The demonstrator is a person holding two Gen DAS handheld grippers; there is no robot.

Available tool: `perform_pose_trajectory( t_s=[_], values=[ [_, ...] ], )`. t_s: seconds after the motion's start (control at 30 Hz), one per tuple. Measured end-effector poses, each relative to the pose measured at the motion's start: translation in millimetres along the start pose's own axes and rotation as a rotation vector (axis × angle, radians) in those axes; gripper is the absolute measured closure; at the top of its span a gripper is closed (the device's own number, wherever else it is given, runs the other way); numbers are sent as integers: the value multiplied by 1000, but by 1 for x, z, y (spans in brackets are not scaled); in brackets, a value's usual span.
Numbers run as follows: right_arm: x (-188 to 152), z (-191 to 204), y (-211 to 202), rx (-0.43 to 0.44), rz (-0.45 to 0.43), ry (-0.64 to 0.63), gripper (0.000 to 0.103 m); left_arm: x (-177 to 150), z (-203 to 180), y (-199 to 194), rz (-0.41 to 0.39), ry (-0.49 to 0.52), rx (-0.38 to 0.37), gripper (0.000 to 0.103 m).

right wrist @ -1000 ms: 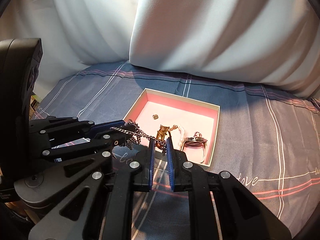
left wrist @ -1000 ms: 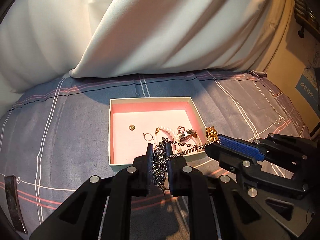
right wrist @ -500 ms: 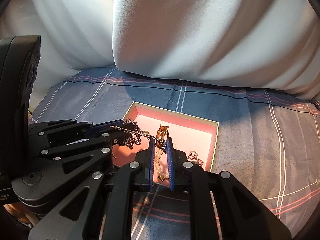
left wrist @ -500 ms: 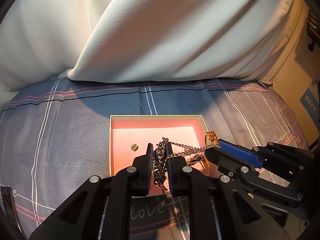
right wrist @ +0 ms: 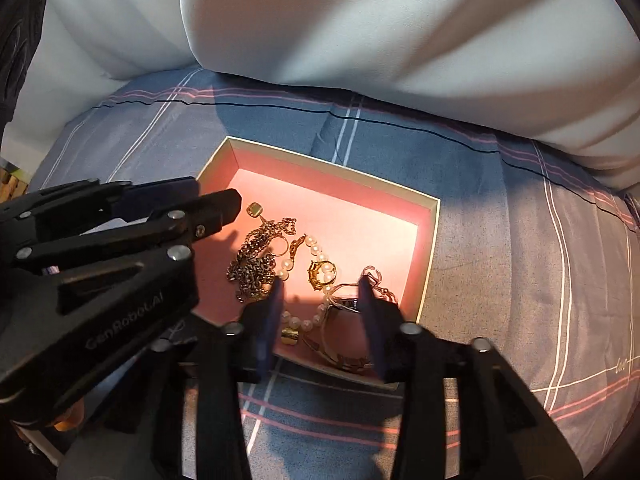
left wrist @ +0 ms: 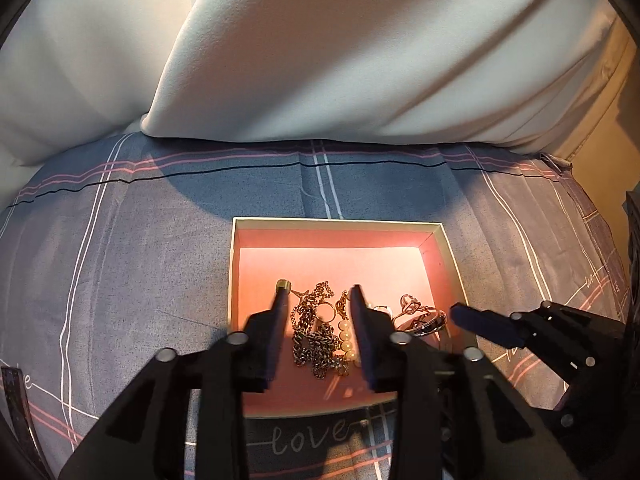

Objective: Organize jewelry

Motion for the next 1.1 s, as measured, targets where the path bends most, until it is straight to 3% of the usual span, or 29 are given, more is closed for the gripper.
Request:
perform_pose_trajectory(
  t_s=[0.03, 0.13, 0.27, 0.37, 0.43, 0.47, 0.5, 0.6, 0.7, 0.83, 0.97, 1.1],
  values=[
    [-2, -1, -1, -17, -12, -9, 35, -1, 4, 0, -7, -3, 23, 44],
    [-7, -4, -19, -31, -51, 8, 35, -5, 7, -7, -7, -6, 31, 44],
    [-6, -1, -70, -64, -153, 1, 35, 0, -2, -42, -65, -3, 17, 44],
    [-13, 9, -109, -115, -211, -34, 28, -2, -11, -87, -126, -1, 44, 44],
    [-25, 18, -139, -102, -253, -2, 26, -11, -19, -120, -153, 4, 64, 42],
    [-32, 23, -153, -96, -271, 6, 14, -18, -22, -136, -167, -4, 75, 38],
    [-39, 27, -166, -106, -277, 14, 11, -26, -25, -151, -167, -8, 90, 36],
    [-53, 40, -209, -104, -323, 23, 9, -47, -38, -194, -190, 19, 88, 34],
    [-59, 53, -257, -119, -419, -27, 6, -51, -50, -243, -284, 74, 90, 26],
    [-63, 71, -303, -173, -575, -143, 6, -50, -53, -295, -441, 146, 163, 10],
    [-65, 61, -288, -129, -511, -45, 6, -57, -46, -293, -417, 122, 171, 10],
    [-69, 61, -286, -124, -487, -37, 6, -61, -45, -291, -401, 115, 168, 10]
  ],
)
Point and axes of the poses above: each gripper's, at about its wrist camera, not at the fingertips, and y roughly the way its jaws point, z to its left, x to its top, the point moved 8 cm from there along y, roughly the way its jaws point, and after that the axes turned 10 degrees about -z, right-handed, at the moved point
